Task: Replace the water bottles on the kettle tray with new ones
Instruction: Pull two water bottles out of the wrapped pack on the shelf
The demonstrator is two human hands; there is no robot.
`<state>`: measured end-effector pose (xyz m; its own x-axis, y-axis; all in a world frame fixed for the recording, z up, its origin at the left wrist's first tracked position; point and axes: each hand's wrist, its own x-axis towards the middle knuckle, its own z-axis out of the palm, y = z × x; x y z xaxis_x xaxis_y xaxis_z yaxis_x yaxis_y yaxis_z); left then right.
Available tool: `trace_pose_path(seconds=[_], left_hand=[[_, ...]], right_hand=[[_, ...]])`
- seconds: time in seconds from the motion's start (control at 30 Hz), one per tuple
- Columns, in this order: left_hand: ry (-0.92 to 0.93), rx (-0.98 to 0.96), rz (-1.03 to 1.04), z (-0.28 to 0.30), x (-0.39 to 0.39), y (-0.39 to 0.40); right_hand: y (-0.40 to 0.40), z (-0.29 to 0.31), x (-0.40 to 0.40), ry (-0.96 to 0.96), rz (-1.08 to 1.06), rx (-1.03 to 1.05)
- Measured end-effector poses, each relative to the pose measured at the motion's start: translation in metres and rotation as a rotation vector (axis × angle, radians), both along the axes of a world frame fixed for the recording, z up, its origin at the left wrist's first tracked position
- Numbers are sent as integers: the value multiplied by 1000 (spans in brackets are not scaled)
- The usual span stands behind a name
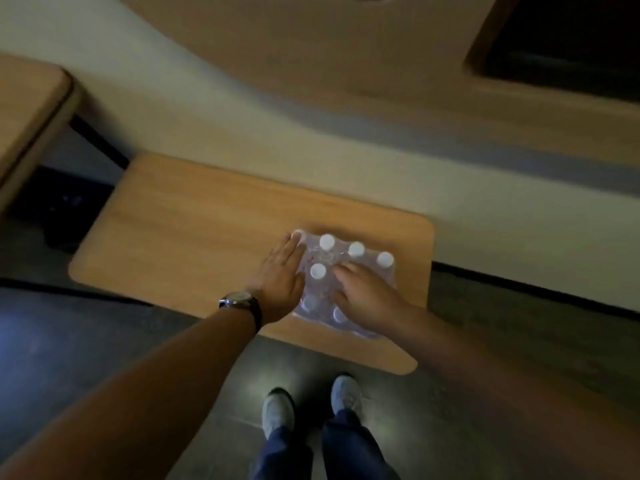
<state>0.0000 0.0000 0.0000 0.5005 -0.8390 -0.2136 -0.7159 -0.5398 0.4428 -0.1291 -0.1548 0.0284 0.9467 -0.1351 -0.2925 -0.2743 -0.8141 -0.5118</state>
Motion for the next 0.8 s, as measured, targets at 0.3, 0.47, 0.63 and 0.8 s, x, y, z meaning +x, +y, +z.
trace_pose_path(seconds=[0.3,0.47,0.63,0.8], left_hand=[[-19,-144,-42,-54,1,-3],[-25,-135,-63,-59,4,-3],[13,-196,-65,-63,7,0],[164,-318,27,-58,6,0]], right_hand=[[7,-59,42,54,30,-100],[9,-71,49,39,-26,-108],[0,-48,36,-34,-65,120],[-9,1,21,-235,-116,239]])
